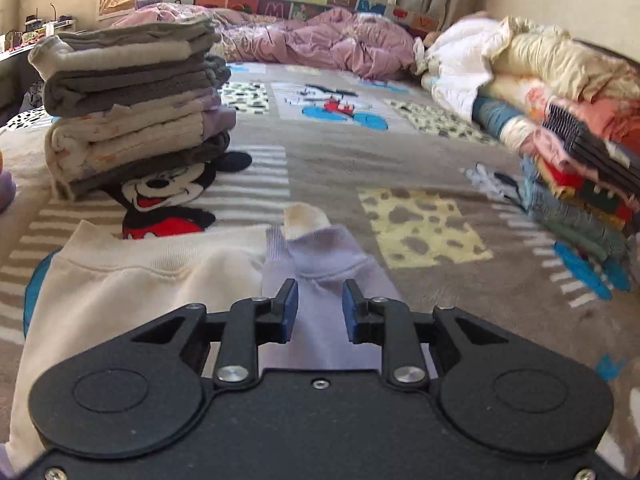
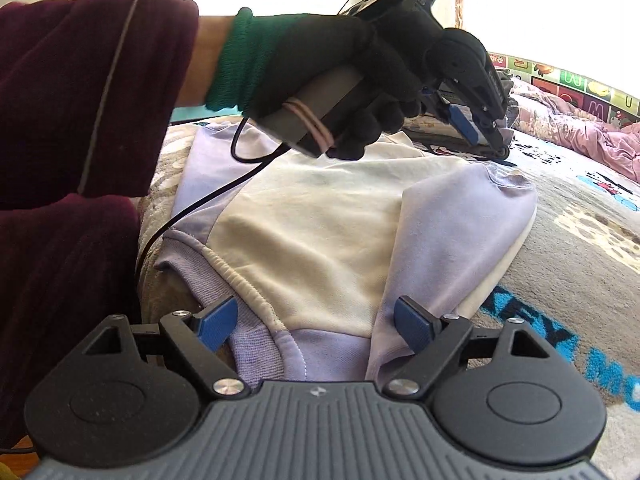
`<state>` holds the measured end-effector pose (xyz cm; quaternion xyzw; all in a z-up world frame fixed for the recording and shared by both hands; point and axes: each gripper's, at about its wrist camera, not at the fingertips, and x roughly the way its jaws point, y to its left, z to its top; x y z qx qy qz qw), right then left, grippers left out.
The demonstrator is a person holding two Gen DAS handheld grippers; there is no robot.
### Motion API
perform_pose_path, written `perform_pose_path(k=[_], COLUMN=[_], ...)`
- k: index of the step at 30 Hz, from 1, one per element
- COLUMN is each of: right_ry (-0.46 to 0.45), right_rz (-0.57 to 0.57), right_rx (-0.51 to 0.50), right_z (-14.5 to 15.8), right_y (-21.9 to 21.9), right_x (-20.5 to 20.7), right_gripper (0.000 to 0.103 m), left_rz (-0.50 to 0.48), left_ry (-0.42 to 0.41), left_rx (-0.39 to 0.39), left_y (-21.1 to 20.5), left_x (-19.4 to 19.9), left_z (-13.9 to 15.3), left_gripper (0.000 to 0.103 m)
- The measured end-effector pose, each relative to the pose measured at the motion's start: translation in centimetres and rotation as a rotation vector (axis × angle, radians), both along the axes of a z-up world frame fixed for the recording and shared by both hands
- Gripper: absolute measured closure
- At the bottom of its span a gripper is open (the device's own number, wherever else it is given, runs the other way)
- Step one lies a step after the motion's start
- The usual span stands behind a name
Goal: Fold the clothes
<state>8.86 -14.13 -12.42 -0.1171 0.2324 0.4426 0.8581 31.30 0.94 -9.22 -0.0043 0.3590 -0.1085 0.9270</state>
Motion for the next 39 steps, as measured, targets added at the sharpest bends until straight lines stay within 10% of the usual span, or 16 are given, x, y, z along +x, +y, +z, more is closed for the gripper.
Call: perform_pose_path(k=[10, 22, 39], right_ry=[0.0, -0.019, -0.219], right_rz=[-0.041, -0.102, -0.106], right_rx=[0.028, 0.081, -0.094], right_z=[1.4, 3.1, 2.3], right_y=[-0.9, -2.1, 4.7], right_x=[-1.4, -2.9, -8.8], right_gripper=[0.018, 0.018, 0.019], left_rz=[0.082, 0.33, 0.718], left_ry=[-0.154, -0.096, -0.205], left_rx=[-0.062, -0.171, -0.602], left_y=[2.3, 10.9, 28.0], left_x=[-8.9, -24.0, -27.2], left_z=[3.6, 0.7, -3.6], left_gripper=[0.073, 0.049, 0.041])
